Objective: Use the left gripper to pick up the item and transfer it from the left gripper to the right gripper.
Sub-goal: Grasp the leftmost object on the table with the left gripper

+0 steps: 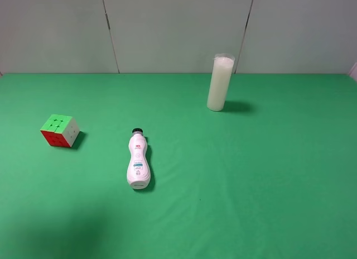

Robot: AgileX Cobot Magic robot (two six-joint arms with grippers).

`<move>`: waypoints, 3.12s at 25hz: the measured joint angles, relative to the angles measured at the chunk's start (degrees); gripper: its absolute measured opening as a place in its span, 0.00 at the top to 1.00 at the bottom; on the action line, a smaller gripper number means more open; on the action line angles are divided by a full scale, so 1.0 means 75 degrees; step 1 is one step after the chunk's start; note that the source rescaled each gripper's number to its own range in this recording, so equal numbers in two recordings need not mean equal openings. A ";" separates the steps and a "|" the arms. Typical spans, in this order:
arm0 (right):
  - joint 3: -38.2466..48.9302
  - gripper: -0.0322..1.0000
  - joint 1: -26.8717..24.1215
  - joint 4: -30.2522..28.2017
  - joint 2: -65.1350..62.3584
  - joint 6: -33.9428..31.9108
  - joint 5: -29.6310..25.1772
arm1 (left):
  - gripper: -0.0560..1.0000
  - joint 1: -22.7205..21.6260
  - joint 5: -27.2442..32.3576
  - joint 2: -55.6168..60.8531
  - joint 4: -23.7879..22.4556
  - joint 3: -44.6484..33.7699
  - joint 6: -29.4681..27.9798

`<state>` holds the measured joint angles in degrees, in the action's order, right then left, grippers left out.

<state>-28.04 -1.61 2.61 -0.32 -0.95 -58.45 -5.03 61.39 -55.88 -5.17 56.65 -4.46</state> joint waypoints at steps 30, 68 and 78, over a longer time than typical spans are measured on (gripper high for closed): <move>0.0000 0.00 0.0000 0.0000 0.0000 0.0000 0.0000 | 0.00 0.1125 -0.2907 -0.5487 0.0585 0.0052 0.0713; 0.0000 0.00 0.0000 0.0000 0.0000 0.0000 0.0000 | 0.24 0.1533 -0.4368 -0.7149 0.0218 0.0067 0.0901; 0.0000 0.00 0.0000 0.0000 0.0000 0.0000 0.0000 | 0.94 0.1533 -0.4374 -0.7149 0.0211 0.0067 0.0901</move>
<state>-28.04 -1.61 2.61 -0.32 -0.95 -58.45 6.47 28.59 -109.49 -3.59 57.15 2.30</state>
